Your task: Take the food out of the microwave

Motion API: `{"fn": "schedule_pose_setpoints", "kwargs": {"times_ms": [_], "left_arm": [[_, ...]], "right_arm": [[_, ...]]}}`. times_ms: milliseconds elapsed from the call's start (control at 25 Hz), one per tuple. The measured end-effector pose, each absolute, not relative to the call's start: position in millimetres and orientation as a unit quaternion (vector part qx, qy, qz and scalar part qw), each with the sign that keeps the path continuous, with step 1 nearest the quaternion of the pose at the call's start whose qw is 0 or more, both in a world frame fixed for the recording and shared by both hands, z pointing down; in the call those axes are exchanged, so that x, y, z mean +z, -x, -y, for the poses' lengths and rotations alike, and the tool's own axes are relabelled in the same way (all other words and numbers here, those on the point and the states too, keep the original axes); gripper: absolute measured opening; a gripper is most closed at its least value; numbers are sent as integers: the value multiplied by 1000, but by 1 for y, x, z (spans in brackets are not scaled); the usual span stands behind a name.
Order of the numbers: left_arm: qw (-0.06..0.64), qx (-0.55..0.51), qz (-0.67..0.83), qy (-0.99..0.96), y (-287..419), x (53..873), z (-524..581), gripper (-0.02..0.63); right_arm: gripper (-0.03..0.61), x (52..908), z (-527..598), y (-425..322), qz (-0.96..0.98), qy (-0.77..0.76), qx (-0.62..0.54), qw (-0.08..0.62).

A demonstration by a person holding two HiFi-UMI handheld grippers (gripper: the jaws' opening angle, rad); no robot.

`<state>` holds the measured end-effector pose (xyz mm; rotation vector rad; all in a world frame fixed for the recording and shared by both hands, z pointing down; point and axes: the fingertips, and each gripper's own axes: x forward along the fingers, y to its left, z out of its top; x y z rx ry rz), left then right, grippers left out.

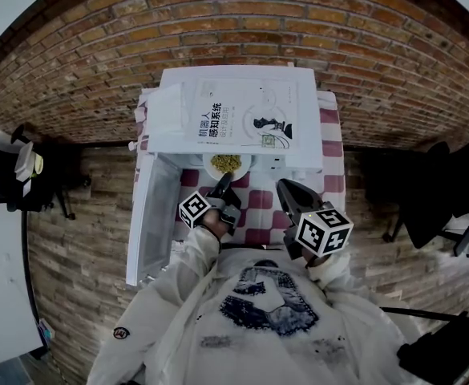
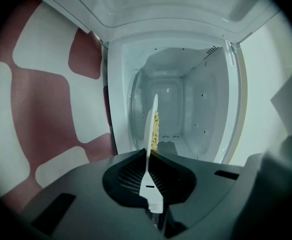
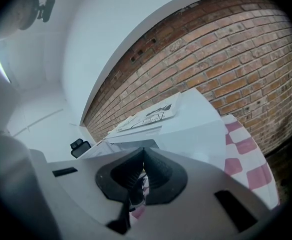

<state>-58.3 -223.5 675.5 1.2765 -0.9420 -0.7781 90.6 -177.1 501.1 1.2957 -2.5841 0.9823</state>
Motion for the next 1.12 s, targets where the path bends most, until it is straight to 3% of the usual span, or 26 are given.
{"fn": "schedule_pose_setpoints", "kwargs": {"times_ms": [1120], "left_arm": [[638, -371, 383, -555, 57, 601, 159, 18]], "right_arm": [[14, 507, 147, -58, 850, -397, 344, 43]]}}
